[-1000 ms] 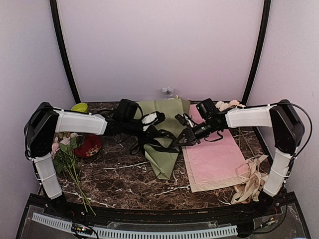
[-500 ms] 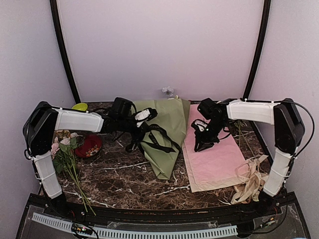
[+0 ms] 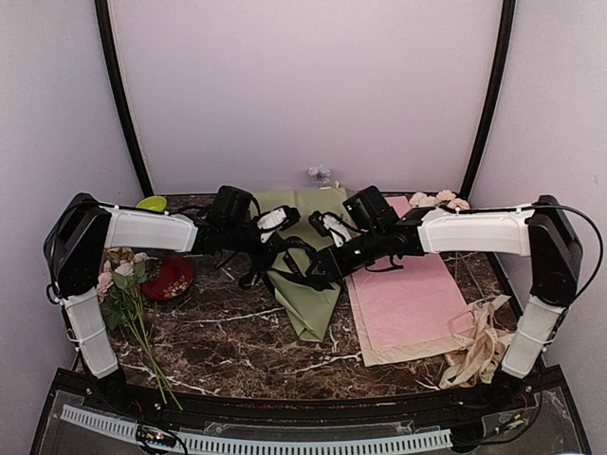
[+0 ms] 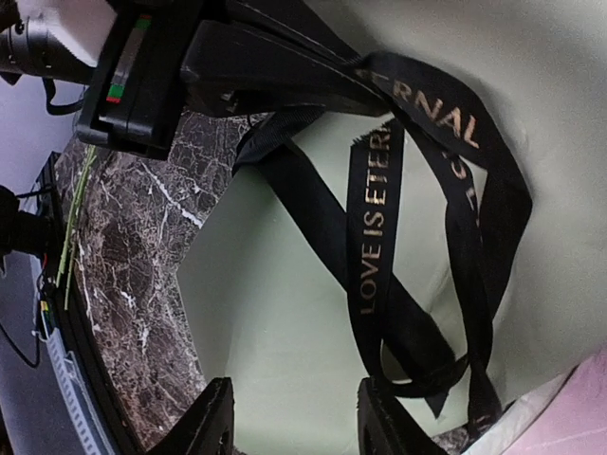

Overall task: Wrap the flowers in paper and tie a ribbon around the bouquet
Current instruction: Cross the ribbon over the folded bouquet.

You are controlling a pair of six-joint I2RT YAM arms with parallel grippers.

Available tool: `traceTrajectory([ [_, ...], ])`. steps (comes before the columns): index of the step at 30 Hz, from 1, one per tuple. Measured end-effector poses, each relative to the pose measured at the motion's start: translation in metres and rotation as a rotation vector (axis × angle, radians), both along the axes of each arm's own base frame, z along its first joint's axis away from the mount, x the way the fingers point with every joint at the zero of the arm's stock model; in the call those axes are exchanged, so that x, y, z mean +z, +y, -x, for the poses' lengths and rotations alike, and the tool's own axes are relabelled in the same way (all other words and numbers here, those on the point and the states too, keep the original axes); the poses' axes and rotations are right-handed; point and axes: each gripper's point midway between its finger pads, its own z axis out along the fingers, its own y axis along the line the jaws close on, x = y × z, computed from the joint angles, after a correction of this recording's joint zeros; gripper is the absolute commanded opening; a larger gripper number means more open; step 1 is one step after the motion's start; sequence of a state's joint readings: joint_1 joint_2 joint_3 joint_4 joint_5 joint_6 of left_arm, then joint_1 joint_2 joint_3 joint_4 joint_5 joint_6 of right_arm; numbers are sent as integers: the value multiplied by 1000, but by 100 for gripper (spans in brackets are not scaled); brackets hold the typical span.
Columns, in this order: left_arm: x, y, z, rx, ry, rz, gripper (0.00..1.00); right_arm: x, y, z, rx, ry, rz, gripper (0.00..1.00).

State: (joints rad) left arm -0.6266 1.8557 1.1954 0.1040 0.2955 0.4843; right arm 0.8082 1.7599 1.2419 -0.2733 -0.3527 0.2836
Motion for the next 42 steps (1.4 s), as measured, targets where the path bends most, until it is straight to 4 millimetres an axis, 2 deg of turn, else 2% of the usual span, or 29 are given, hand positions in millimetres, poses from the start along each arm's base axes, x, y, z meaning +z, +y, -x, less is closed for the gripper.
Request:
traceTrajectory([
  [3,-1,0,0,1,5,0,0,-3,8,-7,54,-63,-3,48],
  [9,-4,0,0,0,10,-1,0,-46,15,-14,128,-69,62,46],
  [13,-4,0,0,2,13,-1,0,-57,12,-9,154,-63,79,33],
  [16,-4,0,0,3,13,-1,0,-62,10,-9,154,-70,91,28],
  [21,-4,0,0,2,14,-1,0,-63,7,-14,141,-95,114,0],
  [26,-4,0,0,3,14,-1,0,-63,6,-11,147,-81,116,0],
  [29,-4,0,0,3,15,-1,0,-50,10,0,189,-54,59,0],
  [32,-6,1,2,7,27,-3,0,-14,7,15,223,-45,-61,0],
  [35,-10,2,5,9,50,-8,0,29,-10,25,213,-53,-215,0],
  [37,-11,1,7,6,58,-12,0,52,-28,23,176,-59,-309,0],
  [39,-13,-2,11,-1,64,-19,0,65,-44,16,131,-66,-381,0],
  [42,-15,-9,20,-22,72,-28,0,65,-61,7,59,-39,-435,0],
])
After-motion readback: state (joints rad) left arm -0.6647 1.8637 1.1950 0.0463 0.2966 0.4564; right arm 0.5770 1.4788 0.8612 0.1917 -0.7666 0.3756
